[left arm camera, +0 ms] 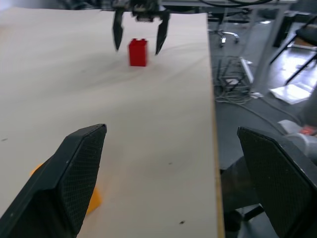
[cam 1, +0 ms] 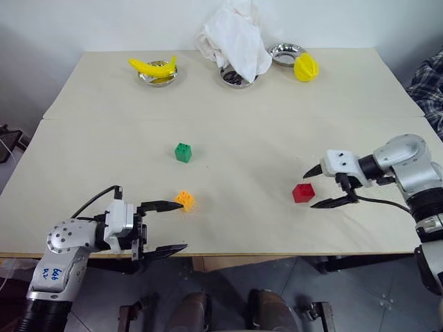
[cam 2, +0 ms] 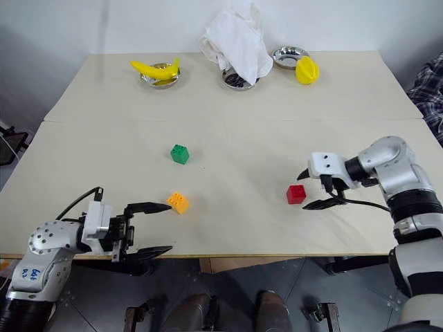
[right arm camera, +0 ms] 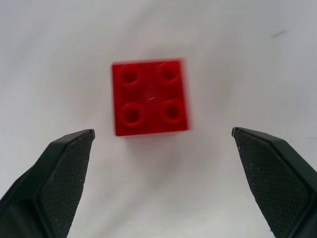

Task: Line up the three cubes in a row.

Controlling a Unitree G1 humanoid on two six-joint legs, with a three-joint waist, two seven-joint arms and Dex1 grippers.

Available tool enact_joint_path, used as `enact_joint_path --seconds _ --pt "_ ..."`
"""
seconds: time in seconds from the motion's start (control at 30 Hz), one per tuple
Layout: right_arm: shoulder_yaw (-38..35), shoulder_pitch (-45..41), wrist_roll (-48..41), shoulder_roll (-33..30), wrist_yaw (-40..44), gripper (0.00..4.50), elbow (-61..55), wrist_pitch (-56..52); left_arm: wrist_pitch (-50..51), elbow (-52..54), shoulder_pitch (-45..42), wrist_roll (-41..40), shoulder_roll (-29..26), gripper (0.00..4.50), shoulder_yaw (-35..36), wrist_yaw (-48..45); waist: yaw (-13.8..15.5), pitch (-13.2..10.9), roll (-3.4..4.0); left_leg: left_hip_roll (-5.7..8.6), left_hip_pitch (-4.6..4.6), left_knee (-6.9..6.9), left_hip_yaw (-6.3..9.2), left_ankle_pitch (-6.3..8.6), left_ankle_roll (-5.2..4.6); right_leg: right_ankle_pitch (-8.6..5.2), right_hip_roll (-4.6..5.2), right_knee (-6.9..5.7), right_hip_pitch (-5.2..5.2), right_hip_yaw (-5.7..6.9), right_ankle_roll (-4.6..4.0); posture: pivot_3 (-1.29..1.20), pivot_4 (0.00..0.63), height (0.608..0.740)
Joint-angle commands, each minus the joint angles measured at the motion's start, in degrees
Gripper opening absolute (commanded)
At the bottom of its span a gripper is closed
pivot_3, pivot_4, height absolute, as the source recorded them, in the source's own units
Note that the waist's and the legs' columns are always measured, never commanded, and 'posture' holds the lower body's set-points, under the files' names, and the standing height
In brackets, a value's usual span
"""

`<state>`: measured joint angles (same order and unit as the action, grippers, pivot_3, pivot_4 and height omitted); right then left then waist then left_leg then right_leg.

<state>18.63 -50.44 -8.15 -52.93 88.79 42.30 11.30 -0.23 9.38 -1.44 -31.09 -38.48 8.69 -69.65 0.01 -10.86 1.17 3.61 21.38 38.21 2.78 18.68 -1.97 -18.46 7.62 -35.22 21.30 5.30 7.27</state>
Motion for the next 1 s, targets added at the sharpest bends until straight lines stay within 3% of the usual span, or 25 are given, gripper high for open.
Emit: enact_joint_path --seconds 0.03,0.27,0.5,0.63,0.8,1.0 --pt "-5.98 5.43 -12.81 -6.39 3.71 4.47 -5.32 0.24 -0.32 -1.29 3.50 -1.17 -1.47 4.50 5.82 1.00 0.12 0.00 0.00 0.00 0.00 -0.01 -0.01 0.00 0.00 0.00 0.01 0.01 0.00 -0.01 0.00 0.00 0.150 0.740" --pt "-25.52 27.59 -31.56 -10.11 3.71 4.47 -16.74 -4.03 -0.16 -9.95 7.86 -1.52 -2.36 4.50 16.99 5.51 0.16 -0.02 -0.04 -0.13 0.00 -0.01 -0.07 0.02 0.01 0.00 -0.03 0.09 -0.07 0.02 0.00 0.00 0.150 0.740" --pt "-37.01 43.04 -34.16 -7.29 -0.39 4.47 -27.74 -8.58 -3.72 -20.41 10.71 0.62 -3.46 4.50 20.81 2.97 0.22 -0.02 -0.06 -0.14 -0.19 0.02 -0.15 0.05 0.02 0.00 0.00 0.25 -0.19 -0.10 0.00 0.00 0.150 0.740" --pt "-39.40 44.11 -33.52 -4.57 -3.08 4.47 -30.88 -9.93 -4.99 -23.76 10.27 0.52 -3.66 4.50 21.72 2.63 0.13 0.00 -0.08 -0.16 -0.18 0.00 -0.23 0.06 0.04 0.00 -0.01 0.23 -0.10 -0.20 -0.01 0.00 0.150 0.740" --pt "-39.72 42.76 -31.27 -1.79 -4.26 4.47 -30.27 -9.06 -2.42 -18.84 8.04 -1.43 -3.10 4.50 20.57 3.56 0.66 0.01 -0.12 -0.15 -0.18 0.01 -0.22 0.05 0.04 0.00 0.02 0.21 -0.09 -0.25 -0.01 0.00 0.150 0.740" --pt "-39.56 41.77 -29.70 0.86 -6.64 4.47 -31.63 -9.64 12.81 -4.83 1.48 -3.24 -1.37 4.50 15.59 17.23 1.50 0.01 -0.13 -0.13 -0.16 0.06 -0.21 0.05 0.03 0.01 0.02 0.16 -0.08 -0.32 -0.01 0.00 0.150 0.740"
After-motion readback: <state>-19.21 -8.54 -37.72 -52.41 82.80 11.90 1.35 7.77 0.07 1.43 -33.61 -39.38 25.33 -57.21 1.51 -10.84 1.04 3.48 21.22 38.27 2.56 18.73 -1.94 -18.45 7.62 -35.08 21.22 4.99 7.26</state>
